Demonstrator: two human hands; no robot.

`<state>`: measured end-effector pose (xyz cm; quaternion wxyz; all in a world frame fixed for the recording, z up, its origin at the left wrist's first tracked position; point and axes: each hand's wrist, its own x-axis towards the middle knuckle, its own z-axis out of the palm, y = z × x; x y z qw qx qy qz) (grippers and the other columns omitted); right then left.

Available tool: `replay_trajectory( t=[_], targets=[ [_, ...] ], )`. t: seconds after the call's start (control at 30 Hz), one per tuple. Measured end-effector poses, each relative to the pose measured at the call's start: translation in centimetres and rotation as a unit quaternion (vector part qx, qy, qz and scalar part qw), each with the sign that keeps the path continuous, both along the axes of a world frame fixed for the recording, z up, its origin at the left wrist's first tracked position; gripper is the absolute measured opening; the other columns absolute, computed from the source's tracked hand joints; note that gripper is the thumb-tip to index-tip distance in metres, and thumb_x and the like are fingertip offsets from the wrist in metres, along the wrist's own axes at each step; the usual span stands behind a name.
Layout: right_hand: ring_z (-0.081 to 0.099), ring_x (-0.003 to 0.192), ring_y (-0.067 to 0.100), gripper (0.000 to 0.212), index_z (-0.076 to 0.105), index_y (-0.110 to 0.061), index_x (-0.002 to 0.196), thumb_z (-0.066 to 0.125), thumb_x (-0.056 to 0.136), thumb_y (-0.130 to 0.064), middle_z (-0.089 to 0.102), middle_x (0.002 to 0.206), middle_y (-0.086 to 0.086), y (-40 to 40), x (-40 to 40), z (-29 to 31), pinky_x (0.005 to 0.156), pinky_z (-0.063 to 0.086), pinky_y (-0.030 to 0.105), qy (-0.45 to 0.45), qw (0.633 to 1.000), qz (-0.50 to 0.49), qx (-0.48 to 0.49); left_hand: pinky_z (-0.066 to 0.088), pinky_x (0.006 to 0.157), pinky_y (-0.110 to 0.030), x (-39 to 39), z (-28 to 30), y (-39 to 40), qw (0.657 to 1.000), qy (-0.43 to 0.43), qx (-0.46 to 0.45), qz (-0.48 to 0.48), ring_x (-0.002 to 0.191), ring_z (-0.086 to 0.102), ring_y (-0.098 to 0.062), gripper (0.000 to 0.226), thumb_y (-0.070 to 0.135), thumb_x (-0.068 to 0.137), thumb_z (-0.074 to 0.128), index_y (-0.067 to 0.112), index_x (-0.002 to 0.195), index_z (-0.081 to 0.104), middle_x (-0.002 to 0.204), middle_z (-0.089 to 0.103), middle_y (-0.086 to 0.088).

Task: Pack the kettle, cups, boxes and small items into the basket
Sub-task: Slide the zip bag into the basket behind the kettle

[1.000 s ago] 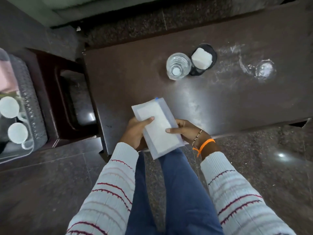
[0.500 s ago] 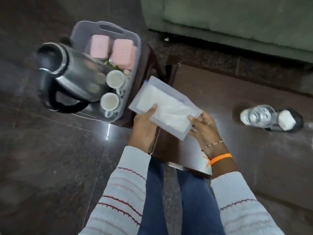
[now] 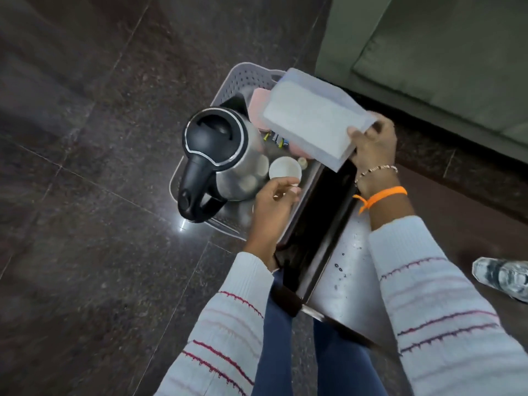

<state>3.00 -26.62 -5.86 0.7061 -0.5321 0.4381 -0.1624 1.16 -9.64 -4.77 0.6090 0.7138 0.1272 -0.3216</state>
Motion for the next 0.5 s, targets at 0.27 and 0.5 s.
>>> replay_trajectory(
  t=[0.27,0.5],
  targets=[
    [0.050,0.083,0.018,0.035,0.039,-0.019,0.080,0.069,0.074,-0.004,0.053,0.089,0.007,2.7,7.9,-3.1,0.088,0.045,0.037,0.140,0.972,0.073,-0.175,0.043,0.077,-0.023,2.3,-2.6,-1.1,1.000,0.004,-0.002,-0.012,0.085,0.057,-0.015,0.019,0.005,0.089,0.054,0.024,0.090,0.060,0.085,0.060,0.007],
    [0.061,0.084,0.026,0.017,0.070,-0.001,0.086,0.072,0.074,-0.013,0.069,0.097,0.018,3.1,8.7,-2.9,0.084,0.046,0.028,0.201,0.916,0.144,-0.317,0.044,0.076,-0.026,3.0,-3.0,-0.6,1.000,0.001,0.015,-0.018,0.083,0.058,-0.017,0.019,0.006,0.088,0.055,0.023,0.085,0.062,0.086,0.063,-0.002]
  ],
)
